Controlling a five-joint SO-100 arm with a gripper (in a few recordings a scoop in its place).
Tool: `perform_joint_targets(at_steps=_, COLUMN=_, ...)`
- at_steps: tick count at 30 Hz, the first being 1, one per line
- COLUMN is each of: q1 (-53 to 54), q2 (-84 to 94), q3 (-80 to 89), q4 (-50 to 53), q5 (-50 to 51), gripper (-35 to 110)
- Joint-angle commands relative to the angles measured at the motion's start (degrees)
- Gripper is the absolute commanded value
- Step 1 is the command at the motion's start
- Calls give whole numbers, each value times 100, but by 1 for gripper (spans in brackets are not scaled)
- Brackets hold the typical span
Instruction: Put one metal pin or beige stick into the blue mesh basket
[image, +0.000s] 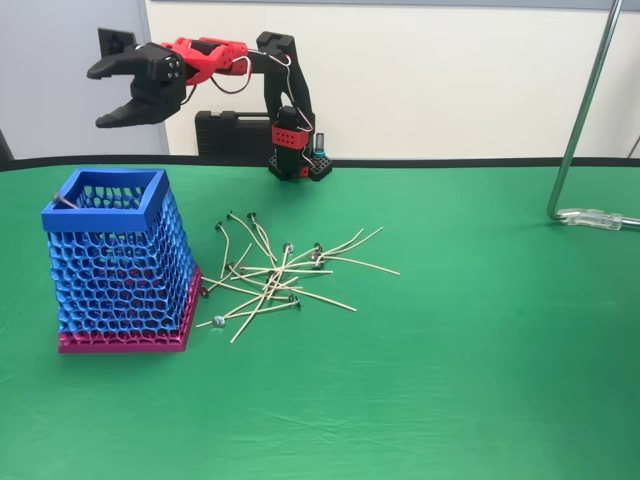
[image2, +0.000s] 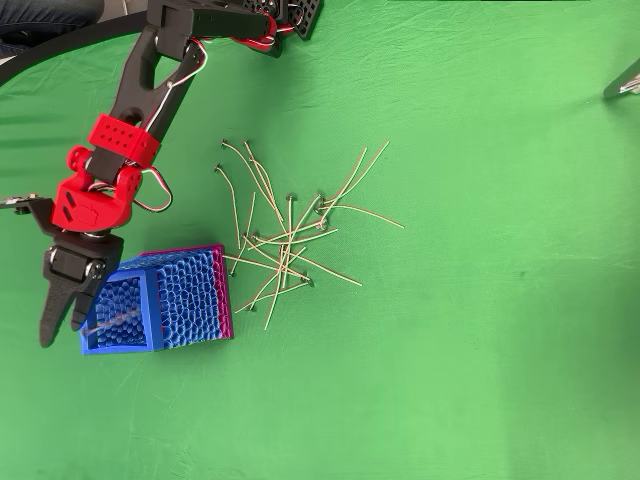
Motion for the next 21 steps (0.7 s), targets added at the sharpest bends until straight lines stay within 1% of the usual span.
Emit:
perform_joint_targets(at_steps=1, q1=70, q2=149, q3=-123, q4=-114, q5=-9, gripper=33)
perform_joint_targets(at_steps=3, q1=70, q2=167, q3=-123, q4=-114, q5=9, gripper=32)
perform_joint_targets(at_steps=7, q1=35, q2=290, q3=-237, q4=62, q5=88, gripper=21)
perform_joint_targets(at_steps=10, q1=-53, q2=536, q3=-325, q4=536, q5=229, gripper=16)
perform_joint_targets(at_steps=12, q1=-132, q2=782, q3=-246, q4=809, q5=272, gripper=8)
perform_joint_targets(at_steps=15, q1=-290, q2=1274, q3=-18, q4=1327, q5=352, gripper=0)
perform_joint_targets(at_steps=19, q1=-598, q2=2092, q3=527, q4=2048, q5=158, gripper=0)
perform_joint_targets(at_steps=21, q1=-756, q2=2584, q3=967, q4=2215, q5=18, gripper=0)
